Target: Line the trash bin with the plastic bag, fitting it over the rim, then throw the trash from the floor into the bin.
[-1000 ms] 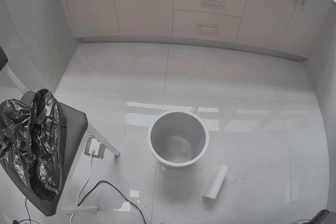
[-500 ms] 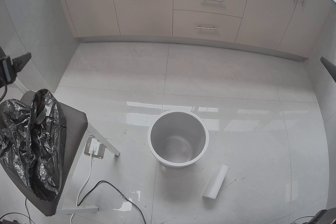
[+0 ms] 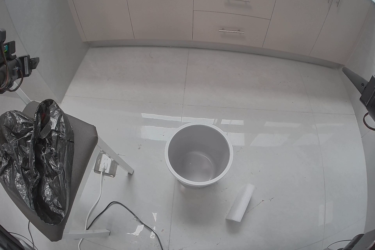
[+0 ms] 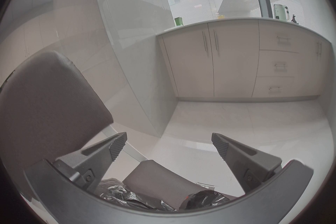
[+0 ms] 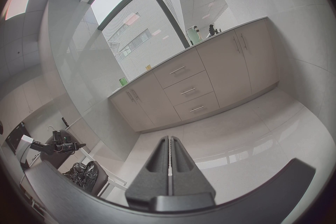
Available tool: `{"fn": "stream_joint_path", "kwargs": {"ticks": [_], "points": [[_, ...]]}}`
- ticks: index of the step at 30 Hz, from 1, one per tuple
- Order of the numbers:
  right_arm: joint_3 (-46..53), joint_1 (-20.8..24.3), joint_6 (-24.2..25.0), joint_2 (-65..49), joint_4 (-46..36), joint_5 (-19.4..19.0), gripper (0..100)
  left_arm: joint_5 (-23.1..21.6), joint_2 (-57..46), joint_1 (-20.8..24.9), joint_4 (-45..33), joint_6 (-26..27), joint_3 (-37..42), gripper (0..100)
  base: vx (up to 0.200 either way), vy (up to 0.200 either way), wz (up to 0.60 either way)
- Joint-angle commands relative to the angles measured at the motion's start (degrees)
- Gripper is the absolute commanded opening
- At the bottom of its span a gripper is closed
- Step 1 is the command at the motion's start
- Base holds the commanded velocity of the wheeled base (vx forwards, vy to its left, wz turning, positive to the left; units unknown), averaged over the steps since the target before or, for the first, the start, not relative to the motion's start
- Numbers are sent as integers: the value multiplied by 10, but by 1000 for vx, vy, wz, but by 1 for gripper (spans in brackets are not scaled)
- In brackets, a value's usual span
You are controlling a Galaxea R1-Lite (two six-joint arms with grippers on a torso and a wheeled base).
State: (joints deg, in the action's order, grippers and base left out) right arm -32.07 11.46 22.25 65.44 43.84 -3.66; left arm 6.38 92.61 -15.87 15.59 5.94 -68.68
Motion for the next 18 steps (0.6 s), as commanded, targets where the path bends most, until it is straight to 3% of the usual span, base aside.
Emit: {"fn": "stream_joint_path", "kwargs": {"ticks": [1, 9, 18], "points": [[1, 2, 0, 6, 0, 0, 0, -28, 27, -17, 1, 1, 7, 100, 0, 0, 0], [1, 4, 0, 13, 0, 0, 0, -70, 31, -24, -6, 7, 29, 100, 0, 0, 0], [0, 6, -1, 17, 0, 0, 0, -108, 41, -51, -7, 74, 63, 100, 0, 0, 0]]}}
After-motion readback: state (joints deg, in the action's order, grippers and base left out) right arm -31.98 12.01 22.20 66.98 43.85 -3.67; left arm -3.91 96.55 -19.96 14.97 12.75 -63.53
